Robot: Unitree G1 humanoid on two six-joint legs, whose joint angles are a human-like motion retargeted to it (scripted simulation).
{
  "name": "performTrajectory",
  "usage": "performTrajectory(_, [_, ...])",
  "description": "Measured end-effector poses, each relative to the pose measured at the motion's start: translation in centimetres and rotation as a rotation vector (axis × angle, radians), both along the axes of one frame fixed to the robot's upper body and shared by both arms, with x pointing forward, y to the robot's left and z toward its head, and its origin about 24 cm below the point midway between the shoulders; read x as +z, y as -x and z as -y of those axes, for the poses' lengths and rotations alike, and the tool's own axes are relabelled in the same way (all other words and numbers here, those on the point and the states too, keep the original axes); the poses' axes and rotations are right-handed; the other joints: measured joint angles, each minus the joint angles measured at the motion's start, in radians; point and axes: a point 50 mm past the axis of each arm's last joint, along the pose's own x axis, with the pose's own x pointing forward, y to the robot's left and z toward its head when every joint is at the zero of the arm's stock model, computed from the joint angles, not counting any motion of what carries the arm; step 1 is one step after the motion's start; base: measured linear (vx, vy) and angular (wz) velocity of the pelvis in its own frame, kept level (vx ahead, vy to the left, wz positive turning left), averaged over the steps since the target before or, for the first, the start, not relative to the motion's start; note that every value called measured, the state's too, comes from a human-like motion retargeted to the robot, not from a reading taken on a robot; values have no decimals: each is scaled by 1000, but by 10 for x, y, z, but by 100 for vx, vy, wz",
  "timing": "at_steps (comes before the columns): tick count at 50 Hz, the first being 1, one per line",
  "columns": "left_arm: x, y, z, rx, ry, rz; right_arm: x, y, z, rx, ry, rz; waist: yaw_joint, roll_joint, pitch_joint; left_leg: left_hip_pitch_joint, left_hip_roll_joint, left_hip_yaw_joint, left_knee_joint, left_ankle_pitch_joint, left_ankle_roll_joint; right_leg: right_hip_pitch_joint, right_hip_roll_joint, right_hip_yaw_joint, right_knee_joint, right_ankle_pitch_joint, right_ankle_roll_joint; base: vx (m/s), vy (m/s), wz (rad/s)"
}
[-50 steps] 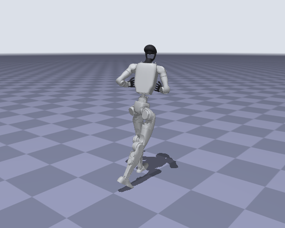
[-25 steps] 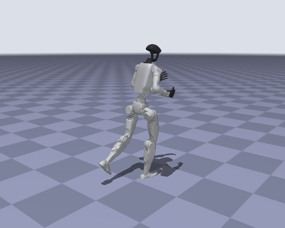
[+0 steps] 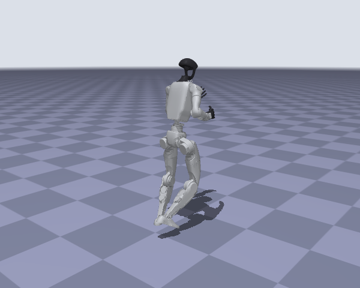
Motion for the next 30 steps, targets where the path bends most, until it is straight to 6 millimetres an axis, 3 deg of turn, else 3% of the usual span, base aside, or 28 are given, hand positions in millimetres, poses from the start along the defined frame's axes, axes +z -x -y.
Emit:
performTrajectory(2, [24, 9, -9, 2, 48, 121, 0, 10, 14, -32, -76, -44, -112, 40, -72, 53, -1, -24, -98, 71, -32, -87, 41, -26, -189, 24, 4, 121, 10, 64])
performTrajectory(5, [32, 25, -22, 31, 99, 188, 0, 21, 32, -96, -108, -85, -262, 87, -128, 175, -22, -84, -230, 236, -75, -65, 62, -115, -691, 163, 55, 130, 0, 78])
performTrajectory(7, [28, 31, -26, 30, 109, 179, 0, 22, 38, -131, -75, -96, -316, 66, -118, 299, -67, -133, -299, 353, -93, -22, 47, -174, -935, 215, 141, 137, -9, 46])
performTrajectory(10, [11, 35, -27, -4, 93, 109, -1, 15, 38, -143, -58, -106, -315, 17, -65, 464, -121, -200, -303, 463, -78, 12, 28, -235, -1040, 232, 244, 132, -8, -31])
performTrajectory(12, [-8, 32, -25, -26, 55, 25, 1, 2, 30, -126, -67, -82, -270, -24, -13, 463, -156, -174, -90, 428, -30, 58, -6, -192, -1002, 267, 215, 119, -1, -94])
performTrajectory(13, [-21, 30, -25, -19, 27, -41, 2, -7, 24, -113, -84, -72, -242, -32, 8, 418, -149, -130, 78, 381, -8, 74, -17, -156, -958, 244, 169, 110, 4, -107])
performTrajectory(15, [-56, 25, -28, 47, -28, -225, 10, -28, 9, -86, -131, -40, -183, -1, 39, 274, -62, -52, 431, 257, 38, 56, 2, -101, -797, 113, 74, 104, 7, -96])
performTrajectory(17, [-100, 32, -34, 96, -4, -444, 33, -49, -7, -52, -165, 52, -129, 44, 35, 94, 18, -52, 673, 157, 82, 8, 31, -80, -645, 5, 51, 102, 9, -64])
performTrajectory(20, [-149, 68, -40, 37, 139, -695, 81, -58, -28, 36, -260, 217, -30, 41, -22, -131, 29, -84, 749, 98, 108, 27, 31, -53, -633, -13, 79, 106, 9, -60])
performTrajectory(23, [-167, 103, -54, 29, 51, -840, 110, -48, -44, 103, -379, 316, 125, -45, -79, -223, -4, -37, 475, 132, 88, 90, -11, 17, -722, 91, 122, 108, 12, -103])
performTrajectory(25, [-171, 116, -63, 37, -42, -896, 121, -40, -52, 142, -417, 362, 225, -93, -92, -211, -10, 14, 167, 201, 46, 143, -29, 61, -782, 188, 152, 108, 21, -115])
performTrajectory(27, [-162, 117, -74, 56, -46, -871, 126, -35, -60, 227, -401, 374, 285, -95, -87, -179, 0, 35, -146, 262, -3, 212, -24, 86, -840, 274, 168, 107, 31, -88])
performTrajectory(30, [-145, 110, -78, -12, -32, -763, 119, -24, -60, 328, -357, 348, 294, -17, -33, -99, 65, 23, -388, 305, -129, 398, 23, 105, -870, 324, 130, 105, 37, -12])
